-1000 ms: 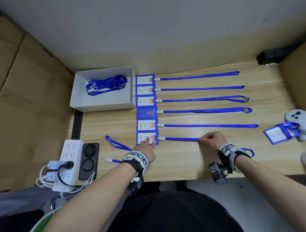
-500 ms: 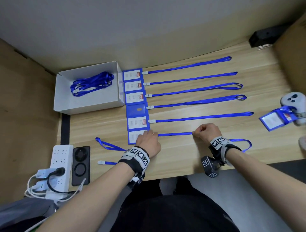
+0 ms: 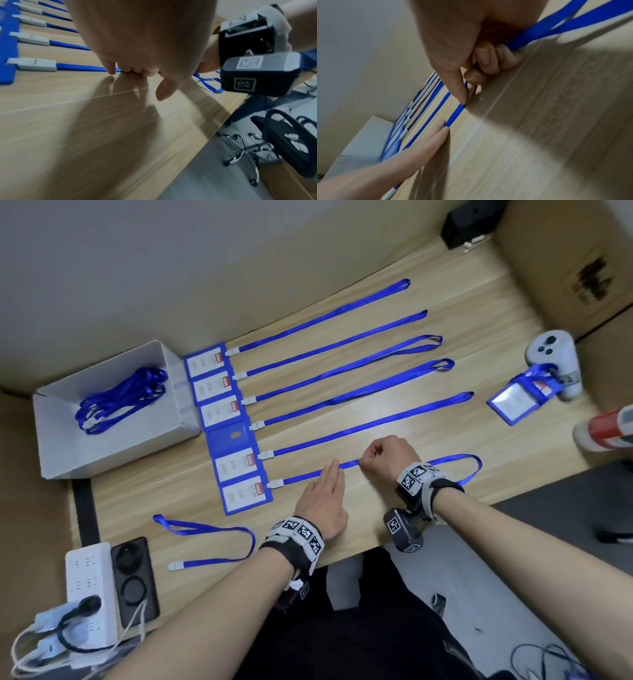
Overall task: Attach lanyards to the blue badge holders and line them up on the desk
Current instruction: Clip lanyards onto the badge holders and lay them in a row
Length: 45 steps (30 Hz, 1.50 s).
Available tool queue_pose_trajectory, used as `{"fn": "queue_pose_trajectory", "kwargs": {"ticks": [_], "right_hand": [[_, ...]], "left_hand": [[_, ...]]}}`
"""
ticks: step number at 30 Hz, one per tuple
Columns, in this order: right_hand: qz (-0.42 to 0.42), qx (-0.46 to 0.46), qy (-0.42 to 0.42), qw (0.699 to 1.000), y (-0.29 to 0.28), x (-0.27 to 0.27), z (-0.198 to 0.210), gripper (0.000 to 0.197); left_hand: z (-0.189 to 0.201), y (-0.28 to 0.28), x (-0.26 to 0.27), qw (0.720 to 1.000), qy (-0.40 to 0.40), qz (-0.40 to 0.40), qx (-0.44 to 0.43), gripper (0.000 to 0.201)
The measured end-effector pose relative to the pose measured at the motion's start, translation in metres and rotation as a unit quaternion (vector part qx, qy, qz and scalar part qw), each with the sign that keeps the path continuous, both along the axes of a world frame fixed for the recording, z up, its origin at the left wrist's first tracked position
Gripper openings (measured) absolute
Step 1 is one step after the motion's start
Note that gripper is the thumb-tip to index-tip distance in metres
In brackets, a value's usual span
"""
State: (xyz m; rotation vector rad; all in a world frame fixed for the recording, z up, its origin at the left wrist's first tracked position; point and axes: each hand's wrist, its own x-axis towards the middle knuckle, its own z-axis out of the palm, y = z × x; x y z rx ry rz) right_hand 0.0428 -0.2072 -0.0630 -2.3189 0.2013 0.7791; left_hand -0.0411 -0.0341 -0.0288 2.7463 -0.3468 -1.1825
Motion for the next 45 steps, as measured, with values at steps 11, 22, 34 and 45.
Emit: {"fn": "queue_pose_trajectory", "kwargs": {"ticks": [11,22,34,45], "right_hand": [[-0.050,0.051,-0.017,0.997,-0.113,0.018,0.013,0.024],[-0.141,-0.026,-0.099,0.985,-0.150,0.022,0.002,0.017],[-0.147,-0.065,-0.194,0.968,-0.161,0.018,-0.003,0.011],[-0.180,-0.111,-0.192,0.958,-0.170,0.015,0.007,0.028]], "left_hand": [[0.015,0.000,0.013,0.999,0.042,0.006,-0.002,0.075],[0.012,0.002,0.015,0.999,0.039,-0.004,0.008,0.072],[0.009,0.003,0.017,0.999,0.037,-0.002,-0.003,0.074],[0.012,0.001,0.021,0.998,0.057,-0.015,0.008,0.074]]}}
